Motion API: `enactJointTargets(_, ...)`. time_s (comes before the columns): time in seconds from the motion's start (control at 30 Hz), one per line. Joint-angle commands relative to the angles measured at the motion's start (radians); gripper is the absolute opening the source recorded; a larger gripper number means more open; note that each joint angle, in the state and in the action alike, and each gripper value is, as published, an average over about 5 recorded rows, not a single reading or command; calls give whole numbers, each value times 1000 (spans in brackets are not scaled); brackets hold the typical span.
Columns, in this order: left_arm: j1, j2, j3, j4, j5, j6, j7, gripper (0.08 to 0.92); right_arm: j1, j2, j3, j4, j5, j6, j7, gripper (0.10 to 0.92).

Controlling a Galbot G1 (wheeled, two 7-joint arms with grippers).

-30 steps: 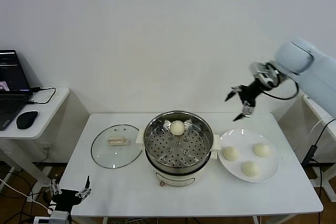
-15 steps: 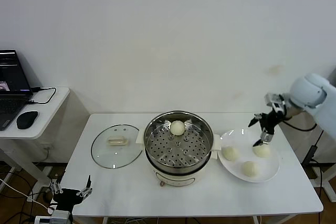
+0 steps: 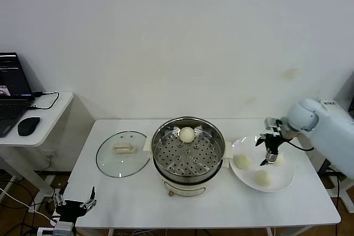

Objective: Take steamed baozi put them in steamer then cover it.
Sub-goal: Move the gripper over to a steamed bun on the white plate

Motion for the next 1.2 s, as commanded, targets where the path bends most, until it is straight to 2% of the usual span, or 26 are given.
enactJointTargets(0.03, 0, 0, -1, 8, 0, 0, 0, 823, -34, 106, 15, -85, -88, 32, 26, 823)
enactJointTargets(0.4, 0, -5, 4, 17, 2, -1, -1, 823, -40, 162, 11, -160, -155, 74, 46, 823)
enactJointTargets(1.2, 0, -6, -1, 22, 2, 0, 2, 823, -55, 202, 5, -223, -178, 90, 41, 823)
